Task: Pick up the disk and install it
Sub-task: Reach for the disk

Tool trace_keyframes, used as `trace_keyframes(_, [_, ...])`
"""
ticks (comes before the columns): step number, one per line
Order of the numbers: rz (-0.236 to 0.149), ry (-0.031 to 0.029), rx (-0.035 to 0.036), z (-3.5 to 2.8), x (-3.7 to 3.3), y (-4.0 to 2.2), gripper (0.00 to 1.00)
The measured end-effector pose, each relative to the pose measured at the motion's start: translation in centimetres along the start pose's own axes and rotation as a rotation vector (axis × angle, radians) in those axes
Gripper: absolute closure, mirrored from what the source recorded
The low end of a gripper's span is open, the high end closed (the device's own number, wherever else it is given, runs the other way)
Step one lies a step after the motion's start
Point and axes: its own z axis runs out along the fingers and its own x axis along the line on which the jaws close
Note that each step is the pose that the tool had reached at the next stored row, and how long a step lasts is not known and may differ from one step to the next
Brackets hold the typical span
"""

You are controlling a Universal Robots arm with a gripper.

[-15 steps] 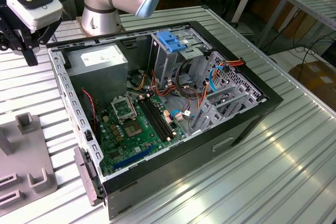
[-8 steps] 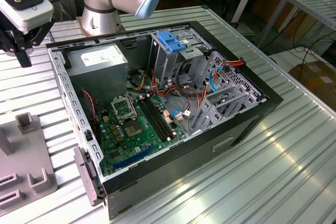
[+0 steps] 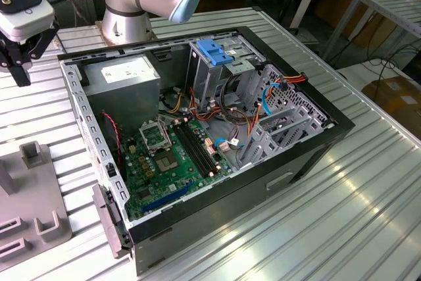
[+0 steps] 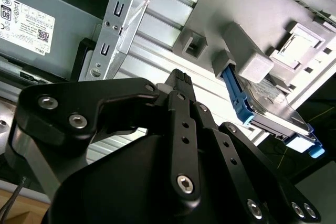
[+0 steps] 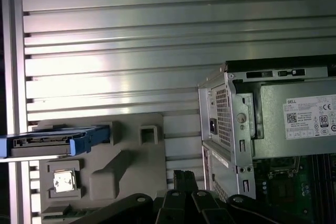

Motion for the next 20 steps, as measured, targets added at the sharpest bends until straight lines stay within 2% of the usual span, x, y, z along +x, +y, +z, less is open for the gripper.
trace_keyframes(12, [0.0, 0.0, -0.0001, -0.02, 1.79, -0.14, 0.9])
trace_keyframes(15, [0.0, 0.0, 0.0, -0.03, 2.56, -0.2, 0.9])
trace_keyframes(20, [0.0, 0.0, -0.0001, -0.04, 3.43, -0.26, 0.9])
